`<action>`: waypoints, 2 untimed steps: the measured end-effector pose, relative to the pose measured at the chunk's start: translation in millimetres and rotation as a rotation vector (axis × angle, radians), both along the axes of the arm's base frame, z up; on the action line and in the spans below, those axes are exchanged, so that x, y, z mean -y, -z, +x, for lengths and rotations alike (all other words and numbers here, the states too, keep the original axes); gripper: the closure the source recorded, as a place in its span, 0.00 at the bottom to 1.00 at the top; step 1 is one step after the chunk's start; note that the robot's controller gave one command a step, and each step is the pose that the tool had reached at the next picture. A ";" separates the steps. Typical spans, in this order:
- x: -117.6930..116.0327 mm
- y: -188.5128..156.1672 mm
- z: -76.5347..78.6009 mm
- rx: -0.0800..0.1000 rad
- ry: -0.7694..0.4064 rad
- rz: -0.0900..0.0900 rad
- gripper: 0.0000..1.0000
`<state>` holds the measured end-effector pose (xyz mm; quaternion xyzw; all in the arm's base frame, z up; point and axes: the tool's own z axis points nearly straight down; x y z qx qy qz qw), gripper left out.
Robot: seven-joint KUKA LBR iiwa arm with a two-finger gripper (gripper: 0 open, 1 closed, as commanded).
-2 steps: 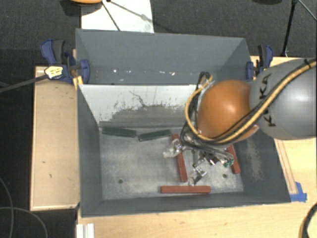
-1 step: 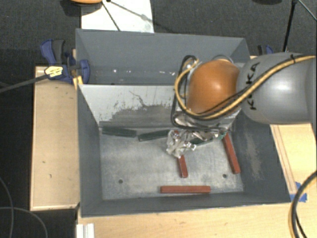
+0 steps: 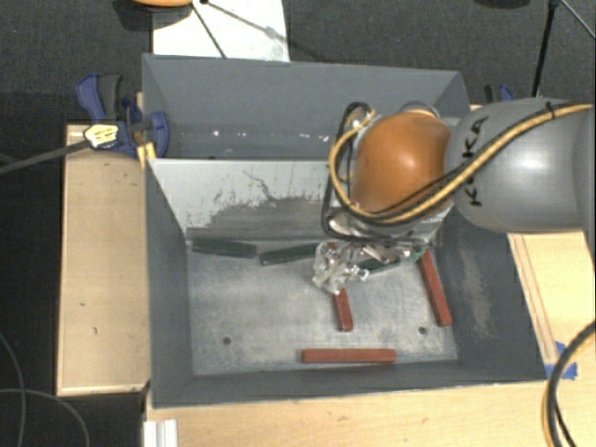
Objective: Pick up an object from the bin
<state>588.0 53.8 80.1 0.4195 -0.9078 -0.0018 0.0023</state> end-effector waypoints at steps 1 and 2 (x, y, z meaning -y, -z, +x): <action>-8.4 -144.9 1.3 0.011 0.026 0.001 1.00; -8.3 -143.9 0.8 0.008 0.029 0.001 1.00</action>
Offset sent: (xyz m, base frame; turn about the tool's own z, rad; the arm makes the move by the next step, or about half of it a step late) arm 0.0000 0.0000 0.0000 0.0000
